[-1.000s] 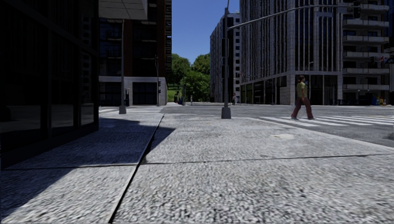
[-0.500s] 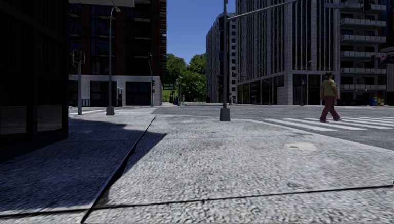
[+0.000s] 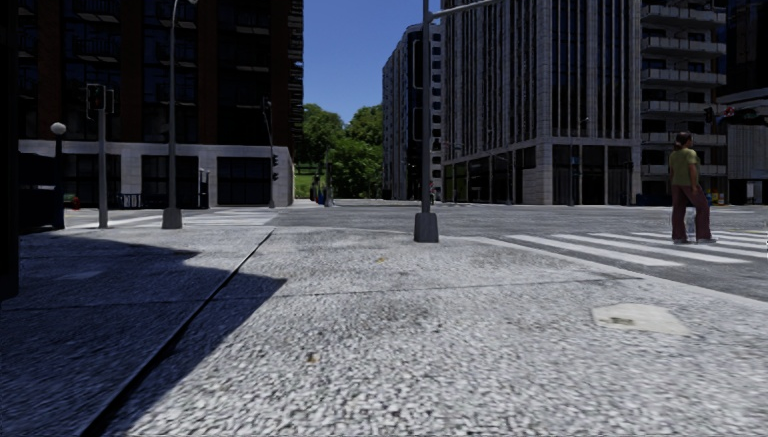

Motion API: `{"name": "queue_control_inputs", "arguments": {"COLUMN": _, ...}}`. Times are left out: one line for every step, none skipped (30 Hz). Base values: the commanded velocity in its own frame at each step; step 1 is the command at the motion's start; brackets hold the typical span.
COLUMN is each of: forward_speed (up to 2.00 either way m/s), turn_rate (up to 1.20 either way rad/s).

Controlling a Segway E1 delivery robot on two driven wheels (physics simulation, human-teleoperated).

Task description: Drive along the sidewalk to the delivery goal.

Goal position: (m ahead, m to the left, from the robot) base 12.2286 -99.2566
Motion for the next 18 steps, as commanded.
{"name": "queue_control_inputs", "arguments": {"forward_speed": 2.00, "turn_rate": -0.32}}
{"name": "queue_control_inputs", "arguments": {"forward_speed": 2.00, "turn_rate": -0.32}}
{"name": "queue_control_inputs", "arguments": {"forward_speed": 2.00, "turn_rate": -0.32}}
{"name": "queue_control_inputs", "arguments": {"forward_speed": 2.00, "turn_rate": -0.32}}
{"name": "queue_control_inputs", "arguments": {"forward_speed": 2.00, "turn_rate": -0.32}}
{"name": "queue_control_inputs", "arguments": {"forward_speed": 2.00, "turn_rate": -0.32}}
{"name": "queue_control_inputs", "arguments": {"forward_speed": 2.00, "turn_rate": -0.32}}
{"name": "queue_control_inputs", "arguments": {"forward_speed": 2.00, "turn_rate": -0.32}}
{"name": "queue_control_inputs", "arguments": {"forward_speed": 2.00, "turn_rate": -0.32}}
{"name": "queue_control_inputs", "arguments": {"forward_speed": 2.00, "turn_rate": -0.32}}
{"name": "queue_control_inputs", "arguments": {"forward_speed": 2.00, "turn_rate": -0.34}}
{"name": "queue_control_inputs", "arguments": {"forward_speed": 2.00, "turn_rate": -0.44}}
{"name": "queue_control_inputs", "arguments": {"forward_speed": 2.00, "turn_rate": -0.47}}
{"name": "queue_control_inputs", "arguments": {"forward_speed": 2.00, "turn_rate": -0.47}}
{"name": "queue_control_inputs", "arguments": {"forward_speed": 2.00, "turn_rate": -0.48}}
{"name": "queue_control_inputs", "arguments": {"forward_speed": 2.00, "turn_rate": -0.49}}
{"name": "queue_control_inputs", "arguments": {"forward_speed": 2.00, "turn_rate": -0.49}}
{"name": "queue_control_inputs", "arguments": {"forward_speed": 2.00, "turn_rate": -0.49}}
